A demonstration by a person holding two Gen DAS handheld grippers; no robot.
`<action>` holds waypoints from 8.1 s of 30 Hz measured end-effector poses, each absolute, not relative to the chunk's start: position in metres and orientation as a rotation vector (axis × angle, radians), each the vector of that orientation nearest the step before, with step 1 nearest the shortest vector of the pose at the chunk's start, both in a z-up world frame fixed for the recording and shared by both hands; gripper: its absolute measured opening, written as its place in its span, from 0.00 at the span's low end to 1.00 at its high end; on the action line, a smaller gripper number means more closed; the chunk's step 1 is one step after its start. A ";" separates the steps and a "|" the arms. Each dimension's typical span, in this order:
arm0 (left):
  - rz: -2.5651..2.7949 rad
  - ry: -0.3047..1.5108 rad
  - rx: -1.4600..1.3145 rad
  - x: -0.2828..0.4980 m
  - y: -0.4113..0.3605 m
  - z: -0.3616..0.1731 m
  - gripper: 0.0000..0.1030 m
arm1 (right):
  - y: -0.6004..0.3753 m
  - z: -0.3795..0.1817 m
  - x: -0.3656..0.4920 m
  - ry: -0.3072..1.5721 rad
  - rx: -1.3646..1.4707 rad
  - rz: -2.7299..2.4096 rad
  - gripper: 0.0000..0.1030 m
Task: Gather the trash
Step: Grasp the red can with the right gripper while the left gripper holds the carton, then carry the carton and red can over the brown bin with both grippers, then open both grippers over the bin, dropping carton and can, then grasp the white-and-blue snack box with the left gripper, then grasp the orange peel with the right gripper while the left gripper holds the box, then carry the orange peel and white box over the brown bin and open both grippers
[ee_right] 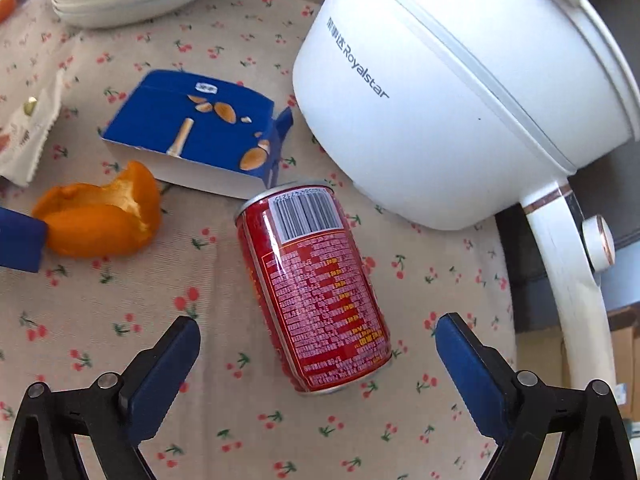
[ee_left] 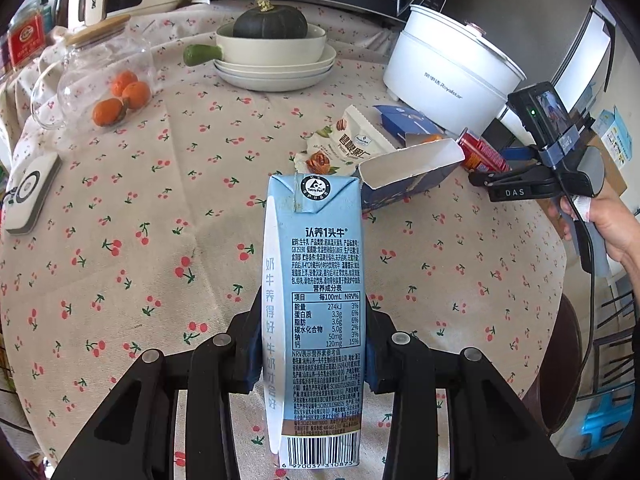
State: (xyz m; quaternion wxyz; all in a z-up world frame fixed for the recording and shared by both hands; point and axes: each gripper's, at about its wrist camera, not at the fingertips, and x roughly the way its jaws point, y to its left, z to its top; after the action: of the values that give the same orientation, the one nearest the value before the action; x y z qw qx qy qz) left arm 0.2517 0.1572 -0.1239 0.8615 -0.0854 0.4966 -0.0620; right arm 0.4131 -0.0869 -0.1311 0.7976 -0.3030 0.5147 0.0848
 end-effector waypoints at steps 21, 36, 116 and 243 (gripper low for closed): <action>-0.168 1.013 -0.125 0.202 0.114 -0.091 0.39 | -0.151 -0.090 0.295 1.140 -0.364 0.225 0.54; -0.299 0.982 -0.110 0.137 0.035 -0.059 0.39 | -0.204 -0.053 0.160 1.126 -0.168 0.211 0.54; -0.321 1.036 0.065 0.152 -0.044 -0.080 1.00 | -0.302 -0.073 0.121 1.206 -0.037 0.002 0.89; -0.188 0.935 -0.076 0.145 0.057 -0.051 0.22 | -0.160 -0.054 0.187 1.037 0.016 0.159 0.25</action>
State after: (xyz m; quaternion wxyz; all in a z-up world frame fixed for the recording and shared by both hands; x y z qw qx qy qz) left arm 0.1450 0.0571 -0.0510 0.8878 -0.0368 0.4498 -0.0903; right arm 0.1872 -0.1601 -0.0540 0.8655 0.0079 0.4950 0.0760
